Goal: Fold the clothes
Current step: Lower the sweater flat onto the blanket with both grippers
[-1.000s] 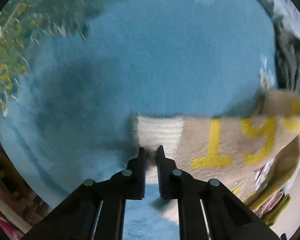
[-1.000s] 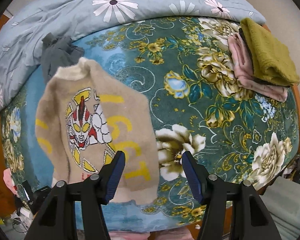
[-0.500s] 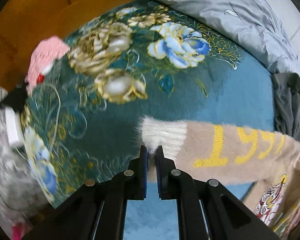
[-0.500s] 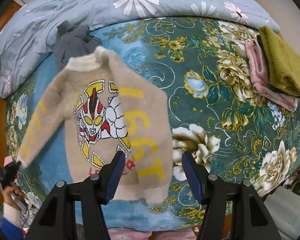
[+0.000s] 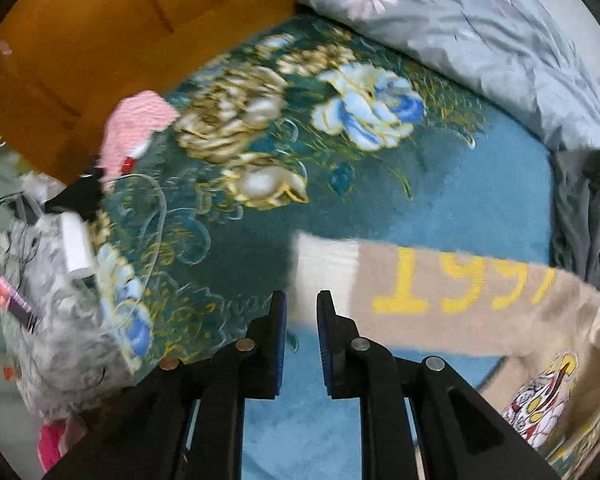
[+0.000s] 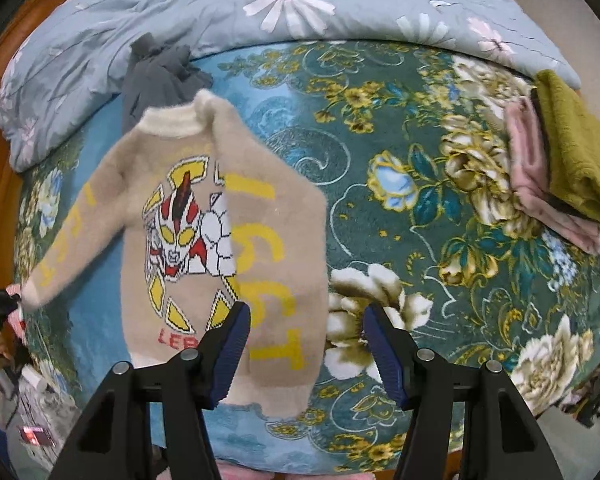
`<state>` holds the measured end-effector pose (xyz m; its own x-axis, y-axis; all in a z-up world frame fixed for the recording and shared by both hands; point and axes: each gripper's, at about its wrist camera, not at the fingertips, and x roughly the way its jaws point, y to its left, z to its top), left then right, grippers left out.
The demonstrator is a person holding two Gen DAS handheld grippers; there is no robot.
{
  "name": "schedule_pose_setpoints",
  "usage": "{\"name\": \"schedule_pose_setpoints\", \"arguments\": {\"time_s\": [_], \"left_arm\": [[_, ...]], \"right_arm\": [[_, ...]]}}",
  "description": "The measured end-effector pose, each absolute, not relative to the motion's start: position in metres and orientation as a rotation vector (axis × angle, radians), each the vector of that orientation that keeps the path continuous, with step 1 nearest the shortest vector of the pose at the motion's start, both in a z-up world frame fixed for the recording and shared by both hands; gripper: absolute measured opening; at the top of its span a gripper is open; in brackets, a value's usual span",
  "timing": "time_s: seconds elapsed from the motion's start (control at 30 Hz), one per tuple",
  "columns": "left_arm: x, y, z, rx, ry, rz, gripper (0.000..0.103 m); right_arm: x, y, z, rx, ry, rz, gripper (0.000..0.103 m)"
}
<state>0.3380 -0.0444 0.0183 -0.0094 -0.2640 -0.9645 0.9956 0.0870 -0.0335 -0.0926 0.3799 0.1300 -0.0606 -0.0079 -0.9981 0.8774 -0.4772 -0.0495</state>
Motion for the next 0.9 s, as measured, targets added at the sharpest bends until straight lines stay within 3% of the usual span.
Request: {"name": "schedule_pose_setpoints", "arguments": {"time_s": [0.13,0.47,0.7,0.77,0.83,0.9], "left_arm": [[0.335,-0.003,0.055,0.839,1.14,-1.281,0.024],[0.263,0.089,0.121,0.893,1.051,-1.436,0.032],[0.247,0.115,0.136,0.954,0.973,-1.444,0.033],[0.248,0.116,0.133,0.946,1.003,-1.414,0.033],[0.25,0.117,0.129,0.935,1.041,-1.388,0.033],[0.248,0.116,0.125,0.932,1.074,-1.371,0.033]], "right_arm": [[-0.091,0.373,0.096,1.527,0.981,-1.498,0.064],[-0.046,0.349,-0.005,1.529,1.131,-1.235,0.068],[-0.052,0.346,-0.034,1.489,1.244,-1.225,0.066],[-0.066,0.349,-0.032,1.514,1.214,-1.244,0.057],[-0.081,0.354,-0.027,1.542,1.164,-1.253,0.029],[-0.097,0.36,-0.016,1.535,1.139,-1.27,0.015]]}}
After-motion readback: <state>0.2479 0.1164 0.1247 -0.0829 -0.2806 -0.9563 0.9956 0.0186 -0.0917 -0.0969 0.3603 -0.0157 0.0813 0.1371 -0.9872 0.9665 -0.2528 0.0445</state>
